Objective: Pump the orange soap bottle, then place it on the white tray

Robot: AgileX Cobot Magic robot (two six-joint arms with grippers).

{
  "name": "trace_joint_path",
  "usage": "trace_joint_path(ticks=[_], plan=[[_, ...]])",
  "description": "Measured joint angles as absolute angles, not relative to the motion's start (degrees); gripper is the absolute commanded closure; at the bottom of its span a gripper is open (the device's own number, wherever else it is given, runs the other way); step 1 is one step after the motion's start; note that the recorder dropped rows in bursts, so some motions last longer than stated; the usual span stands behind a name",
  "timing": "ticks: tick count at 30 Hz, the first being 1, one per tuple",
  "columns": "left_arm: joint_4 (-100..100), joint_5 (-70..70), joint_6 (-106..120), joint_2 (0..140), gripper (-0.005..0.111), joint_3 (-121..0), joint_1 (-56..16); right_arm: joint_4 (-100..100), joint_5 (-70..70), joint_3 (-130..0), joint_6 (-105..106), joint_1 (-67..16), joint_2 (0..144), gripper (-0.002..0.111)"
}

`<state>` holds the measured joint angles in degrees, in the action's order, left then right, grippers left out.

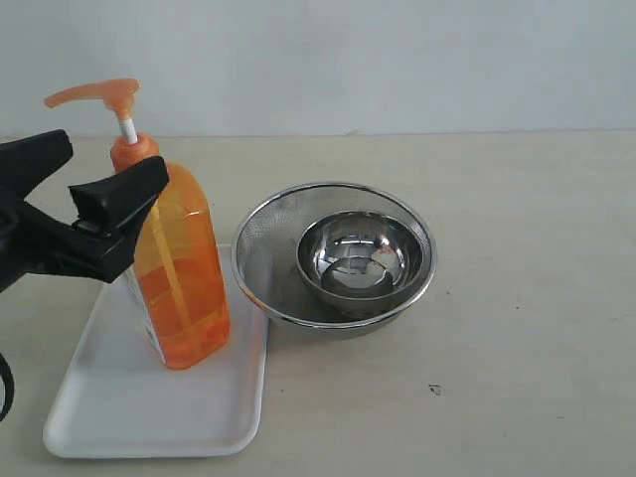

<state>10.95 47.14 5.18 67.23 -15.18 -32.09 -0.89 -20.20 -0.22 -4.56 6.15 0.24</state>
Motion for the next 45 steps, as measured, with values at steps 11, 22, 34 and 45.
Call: trace_joint_path(ticks=[11, 22, 34, 45], plan=[[11.6, 49.6, 3.7, 74.1, 0.021, -18.2, -32.1, -0.9, -20.2, -0.2, -4.6, 6.2, 0.2, 0.107], [11.6, 51.4, 3.6, 79.4, 0.026, -20.4, -32.1, -0.9, -20.2, -0.2, -4.6, 6.2, 0.2, 0.107], [11.6, 53.8, 3.6, 81.1, 0.083, -20.4, -32.1, -0.9, -20.2, -0.2, -4.6, 6.2, 0.2, 0.107], [11.6, 54.0, 4.5, 81.1, 0.102, -20.4, -32.1, -0.9, -20.2, -0.2, -4.6, 6.2, 0.2, 0.107]])
